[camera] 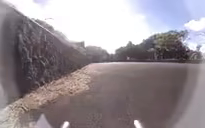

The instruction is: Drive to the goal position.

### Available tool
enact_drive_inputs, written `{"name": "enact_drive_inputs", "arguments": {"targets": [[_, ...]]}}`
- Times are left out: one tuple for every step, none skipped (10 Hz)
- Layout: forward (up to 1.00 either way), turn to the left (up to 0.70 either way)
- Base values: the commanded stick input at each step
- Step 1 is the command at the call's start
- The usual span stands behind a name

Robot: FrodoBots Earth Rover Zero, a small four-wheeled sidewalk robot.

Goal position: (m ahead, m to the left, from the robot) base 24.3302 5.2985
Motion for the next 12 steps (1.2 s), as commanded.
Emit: {"name": "enact_drive_inputs", "arguments": {"targets": [[0.70, 0.00], [0.70, 0.00], [0.70, 0.00], [0.70, 0.00], [0.70, 0.00], [0.70, 0.00], [0.70, -0.02], [0.70, -0.10], [0.70, -0.17], [0.70, -0.18], [0.70, -0.17], [0.70, -0.15]]}}
